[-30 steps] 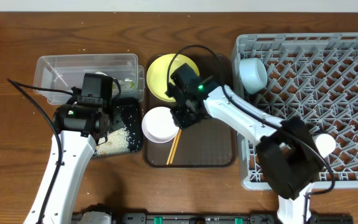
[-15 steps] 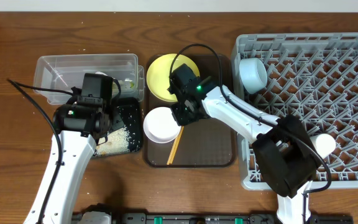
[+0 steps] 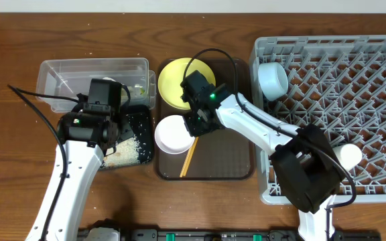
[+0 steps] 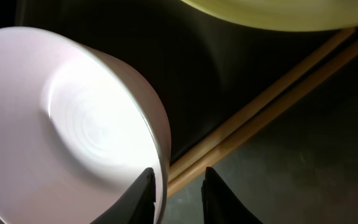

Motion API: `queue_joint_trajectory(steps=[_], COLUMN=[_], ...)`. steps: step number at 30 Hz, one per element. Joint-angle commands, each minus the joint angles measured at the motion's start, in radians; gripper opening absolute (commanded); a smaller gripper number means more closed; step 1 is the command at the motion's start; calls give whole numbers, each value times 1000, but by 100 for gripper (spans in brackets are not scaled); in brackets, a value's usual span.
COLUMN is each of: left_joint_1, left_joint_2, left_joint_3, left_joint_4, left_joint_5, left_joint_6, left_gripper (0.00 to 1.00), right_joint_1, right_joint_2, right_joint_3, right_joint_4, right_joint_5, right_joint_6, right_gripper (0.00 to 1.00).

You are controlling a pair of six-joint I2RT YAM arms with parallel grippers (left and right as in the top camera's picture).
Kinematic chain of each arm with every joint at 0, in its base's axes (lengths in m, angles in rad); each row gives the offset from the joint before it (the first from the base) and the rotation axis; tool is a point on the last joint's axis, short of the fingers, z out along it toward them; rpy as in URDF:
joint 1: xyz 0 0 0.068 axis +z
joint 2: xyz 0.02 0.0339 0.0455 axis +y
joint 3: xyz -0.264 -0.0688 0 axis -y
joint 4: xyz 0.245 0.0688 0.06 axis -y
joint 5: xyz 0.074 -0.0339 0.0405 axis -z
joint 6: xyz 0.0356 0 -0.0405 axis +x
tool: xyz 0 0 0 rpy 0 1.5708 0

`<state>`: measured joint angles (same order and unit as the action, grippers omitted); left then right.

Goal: Sort waste into correct bins and load items into the dishwasher rack
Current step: 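Reach the right gripper to the white bowl on the brown tray and grasp its rim, then carry the white bowl with the right gripper into the dish rack and release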

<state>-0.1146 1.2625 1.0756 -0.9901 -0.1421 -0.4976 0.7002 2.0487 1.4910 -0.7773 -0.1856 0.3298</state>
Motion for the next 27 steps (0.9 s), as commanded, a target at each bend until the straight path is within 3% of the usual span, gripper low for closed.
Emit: queue_joint_trajectory(steps=[1,20,27], left_joint_1=[2,2,2], left_joint_2=[8,8,8], left_joint_3=[-6,-6,-6], left_joint_4=[-4,-1,-3], left_joint_5=[-24,-24,-24], left_joint_6=[-5,-5,-6], left_gripper=[51,52,52], right_joint_1=[14,19,16], right_joint_2=[11,18,19], right_joint_3=[-3,-14,-14], right_joint_4=[-2,-39,-37], right_joint_5=[6,22,49], right_joint_6=[16,57,70], right_gripper=[24,23,9])
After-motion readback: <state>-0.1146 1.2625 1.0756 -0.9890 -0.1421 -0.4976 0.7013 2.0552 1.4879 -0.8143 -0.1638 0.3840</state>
